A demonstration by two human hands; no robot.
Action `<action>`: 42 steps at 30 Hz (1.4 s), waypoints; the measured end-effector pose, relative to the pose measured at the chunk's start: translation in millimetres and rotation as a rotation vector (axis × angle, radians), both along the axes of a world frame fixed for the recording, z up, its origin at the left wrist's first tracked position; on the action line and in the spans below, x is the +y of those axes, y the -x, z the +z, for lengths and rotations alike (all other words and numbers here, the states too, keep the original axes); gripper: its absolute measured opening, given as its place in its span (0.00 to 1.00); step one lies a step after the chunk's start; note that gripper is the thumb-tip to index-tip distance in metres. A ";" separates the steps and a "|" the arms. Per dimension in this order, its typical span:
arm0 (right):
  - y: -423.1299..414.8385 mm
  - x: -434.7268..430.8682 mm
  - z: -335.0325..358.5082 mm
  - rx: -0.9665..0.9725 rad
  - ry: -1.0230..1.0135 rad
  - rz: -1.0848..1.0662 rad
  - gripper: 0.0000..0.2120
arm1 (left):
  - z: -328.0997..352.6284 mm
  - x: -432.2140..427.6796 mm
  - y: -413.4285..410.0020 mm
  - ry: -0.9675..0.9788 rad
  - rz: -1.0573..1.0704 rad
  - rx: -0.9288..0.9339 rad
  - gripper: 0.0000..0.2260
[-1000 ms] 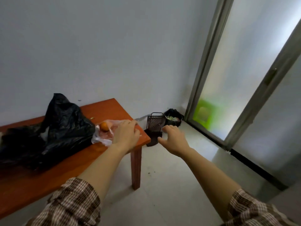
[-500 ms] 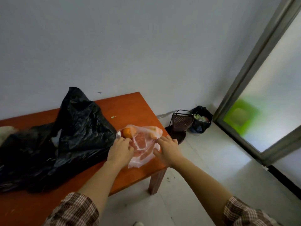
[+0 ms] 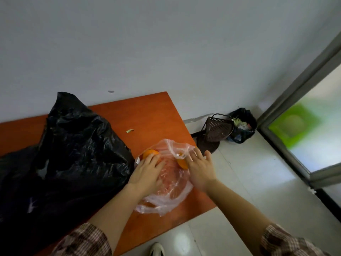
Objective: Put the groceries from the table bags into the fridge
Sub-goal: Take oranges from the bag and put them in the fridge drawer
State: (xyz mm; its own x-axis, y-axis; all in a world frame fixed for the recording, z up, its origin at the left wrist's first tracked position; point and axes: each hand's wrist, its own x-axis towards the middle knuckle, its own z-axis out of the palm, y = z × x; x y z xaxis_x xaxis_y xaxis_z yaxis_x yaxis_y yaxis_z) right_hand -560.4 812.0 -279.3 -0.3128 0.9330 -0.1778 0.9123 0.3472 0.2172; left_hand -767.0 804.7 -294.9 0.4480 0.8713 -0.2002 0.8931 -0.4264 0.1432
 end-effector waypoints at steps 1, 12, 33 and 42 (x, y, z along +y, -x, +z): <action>-0.9 6.0 -1.6 0.001 0.002 -0.019 0.26 | 0.5 7.6 0.0 0.005 0.000 0.010 0.26; -3.1 34.2 -11.6 -0.005 0.124 0.086 0.36 | -8.5 47.2 10.2 0.082 0.064 0.085 0.30; 23.3 51.6 -4.9 -0.128 0.103 -0.065 0.18 | -21.2 41.3 6.6 0.113 0.104 -0.033 0.35; 17.5 63.6 -10.7 -0.190 0.140 -0.065 0.21 | -20.9 42.9 7.1 0.136 0.137 -0.072 0.34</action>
